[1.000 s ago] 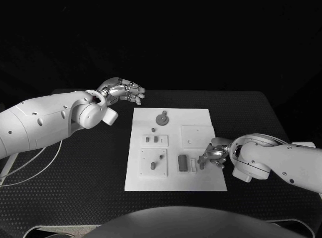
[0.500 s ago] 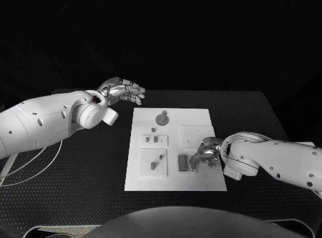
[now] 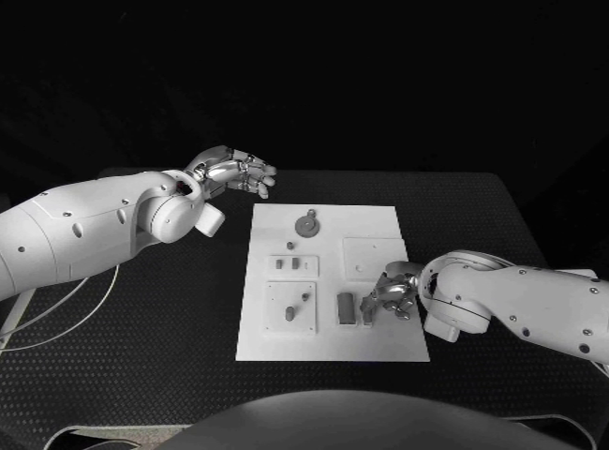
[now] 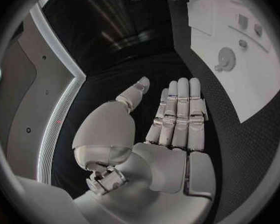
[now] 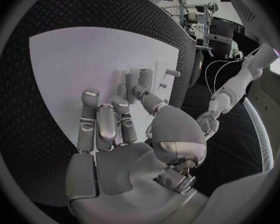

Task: Assemble the parts on the task board

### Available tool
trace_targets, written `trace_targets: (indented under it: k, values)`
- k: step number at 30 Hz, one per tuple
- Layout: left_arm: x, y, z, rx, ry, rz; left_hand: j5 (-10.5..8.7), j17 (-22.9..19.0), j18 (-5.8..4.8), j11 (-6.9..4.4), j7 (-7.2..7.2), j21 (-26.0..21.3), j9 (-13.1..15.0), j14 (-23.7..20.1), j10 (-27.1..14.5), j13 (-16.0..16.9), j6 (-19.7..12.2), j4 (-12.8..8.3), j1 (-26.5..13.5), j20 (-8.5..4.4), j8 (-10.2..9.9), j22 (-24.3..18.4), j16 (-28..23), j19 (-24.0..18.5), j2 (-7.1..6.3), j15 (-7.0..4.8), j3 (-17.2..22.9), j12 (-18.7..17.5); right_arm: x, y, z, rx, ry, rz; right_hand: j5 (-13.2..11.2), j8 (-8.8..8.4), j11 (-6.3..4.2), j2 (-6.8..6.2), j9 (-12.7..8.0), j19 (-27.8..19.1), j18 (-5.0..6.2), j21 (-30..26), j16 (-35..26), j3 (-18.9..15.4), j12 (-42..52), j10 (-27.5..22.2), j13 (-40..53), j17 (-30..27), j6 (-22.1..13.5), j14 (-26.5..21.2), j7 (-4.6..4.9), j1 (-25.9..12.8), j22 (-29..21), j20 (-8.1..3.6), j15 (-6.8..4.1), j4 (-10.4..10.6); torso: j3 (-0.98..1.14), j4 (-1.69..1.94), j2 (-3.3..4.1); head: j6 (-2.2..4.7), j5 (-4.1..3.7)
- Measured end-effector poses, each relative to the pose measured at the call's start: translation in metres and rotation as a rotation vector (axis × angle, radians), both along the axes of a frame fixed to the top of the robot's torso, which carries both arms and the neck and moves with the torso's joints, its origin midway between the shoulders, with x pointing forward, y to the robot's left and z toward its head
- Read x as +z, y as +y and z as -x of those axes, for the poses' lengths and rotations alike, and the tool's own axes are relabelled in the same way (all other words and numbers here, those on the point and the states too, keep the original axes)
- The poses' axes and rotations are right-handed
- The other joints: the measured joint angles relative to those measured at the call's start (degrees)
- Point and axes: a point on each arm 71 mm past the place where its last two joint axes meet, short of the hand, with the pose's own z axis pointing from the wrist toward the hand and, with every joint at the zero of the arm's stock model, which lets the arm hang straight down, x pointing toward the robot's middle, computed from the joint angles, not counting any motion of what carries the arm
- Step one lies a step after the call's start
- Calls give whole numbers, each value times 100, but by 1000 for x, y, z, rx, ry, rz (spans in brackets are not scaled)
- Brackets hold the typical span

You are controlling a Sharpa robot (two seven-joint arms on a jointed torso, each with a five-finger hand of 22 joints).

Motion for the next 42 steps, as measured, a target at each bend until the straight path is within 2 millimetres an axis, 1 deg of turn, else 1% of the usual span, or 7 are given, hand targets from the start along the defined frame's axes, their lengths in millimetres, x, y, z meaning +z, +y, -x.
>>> trace_targets:
  k: [22,30,32,33,37,39,42]
  values:
    - [0,1,0,0,3,-1,0,11,-5,0,0,0,-4,0,0,0,0,0,0,0,0,-1,-21,0,0,0,0,0,-4,-2,1,4,12,10,-7,8,-1,0,9,1,0,0,0,-2,0,-1,-21,-15,0,25,1,0,0,3,-5,-1,3,2,-3,0,10]
    - [0,1,0,-1,4,-1,0,10,-7,0,0,0,-4,0,0,0,0,0,0,0,0,3,-23,0,0,0,0,0,-5,-2,1,4,16,12,-7,8,-1,0,-21,9,-1,0,0,-18,-39,-1,-46,-72,1,8,1,0,0,12,-21,14,2,5,-2,0,20]
    - [0,1,0,-1,5,-1,0,16,-7,0,0,0,-4,0,0,0,0,0,0,0,0,3,-23,0,0,0,0,0,-5,-2,0,5,17,13,-7,8,-1,-2,-47,8,0,0,0,-49,-39,-1,-49,-87,0,-17,1,-2,0,12,-6,32,1,7,-2,0,21]
    - [0,1,0,-1,5,-1,0,16,-8,0,0,0,-4,0,0,0,0,0,0,0,0,4,-23,0,0,0,0,0,-5,-2,0,5,17,13,-7,9,-1,-20,-56,8,-1,0,0,-63,-39,-1,-54,-99,0,-27,1,-60,0,13,4,47,1,8,-2,0,24]
    - [0,1,0,-1,5,-2,0,16,-8,0,0,0,-4,0,0,0,0,0,0,0,0,3,-23,0,0,0,0,0,-6,-2,0,5,20,15,-2,5,1,-200,-57,8,0,-38,-23,8,-51,-3,-64,-154,2,-63,2,-249,0,13,16,116,1,7,-2,0,31]
    - [0,1,0,-1,6,-2,0,16,-8,0,0,0,-4,0,0,0,0,0,0,0,0,3,-23,0,0,0,0,0,-7,-2,1,4,23,17,-1,-65,22,-274,-161,1,0,-47,-28,32,-66,-25,-64,-187,-1,-92,5,-322,0,20,7,146,1,5,-2,-1,35]
    - [0,1,0,-1,6,-2,0,15,-9,0,0,0,-4,0,0,0,0,0,0,0,0,3,-23,0,0,0,0,0,-8,-2,2,4,25,18,0,-84,13,-385,-155,0,0,-78,-51,49,-66,-53,-70,-233,-14,-112,15,-434,0,21,25,221,1,2,-2,-1,36]
